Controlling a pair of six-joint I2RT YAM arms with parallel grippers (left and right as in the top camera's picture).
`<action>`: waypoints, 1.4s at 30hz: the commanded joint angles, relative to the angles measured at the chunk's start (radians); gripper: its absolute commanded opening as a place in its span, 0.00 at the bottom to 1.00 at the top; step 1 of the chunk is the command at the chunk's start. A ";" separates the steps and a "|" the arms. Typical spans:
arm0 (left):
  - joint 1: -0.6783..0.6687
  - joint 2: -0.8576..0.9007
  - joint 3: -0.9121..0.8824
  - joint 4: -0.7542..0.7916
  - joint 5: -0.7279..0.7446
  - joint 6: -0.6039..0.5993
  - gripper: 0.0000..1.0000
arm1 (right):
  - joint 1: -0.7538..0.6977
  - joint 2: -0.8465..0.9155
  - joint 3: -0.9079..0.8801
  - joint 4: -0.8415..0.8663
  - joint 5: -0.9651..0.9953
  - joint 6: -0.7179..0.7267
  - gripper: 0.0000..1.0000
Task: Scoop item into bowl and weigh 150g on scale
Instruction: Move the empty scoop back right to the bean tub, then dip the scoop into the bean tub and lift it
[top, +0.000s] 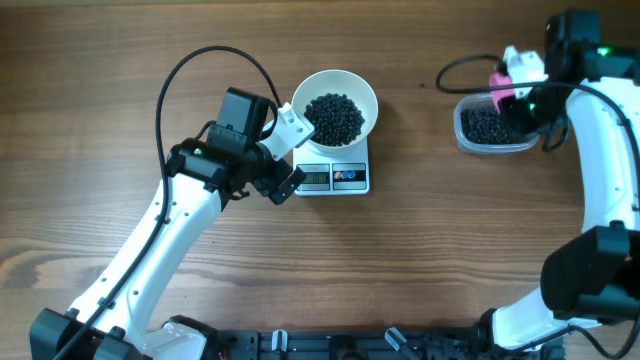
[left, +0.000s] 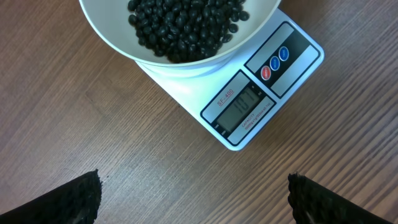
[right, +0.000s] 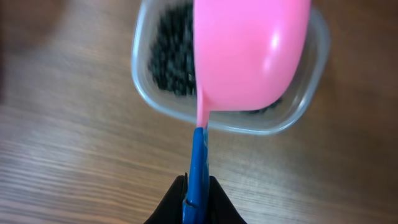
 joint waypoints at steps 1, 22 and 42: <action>0.002 -0.008 -0.004 -0.001 0.016 0.020 1.00 | -0.002 0.014 -0.093 0.031 0.095 0.013 0.04; 0.002 -0.008 -0.003 -0.001 0.016 0.020 1.00 | -0.001 0.136 -0.224 0.216 0.277 0.005 0.04; 0.002 -0.008 -0.003 -0.001 0.016 0.020 1.00 | 0.063 0.140 -0.224 0.089 0.021 -0.139 0.04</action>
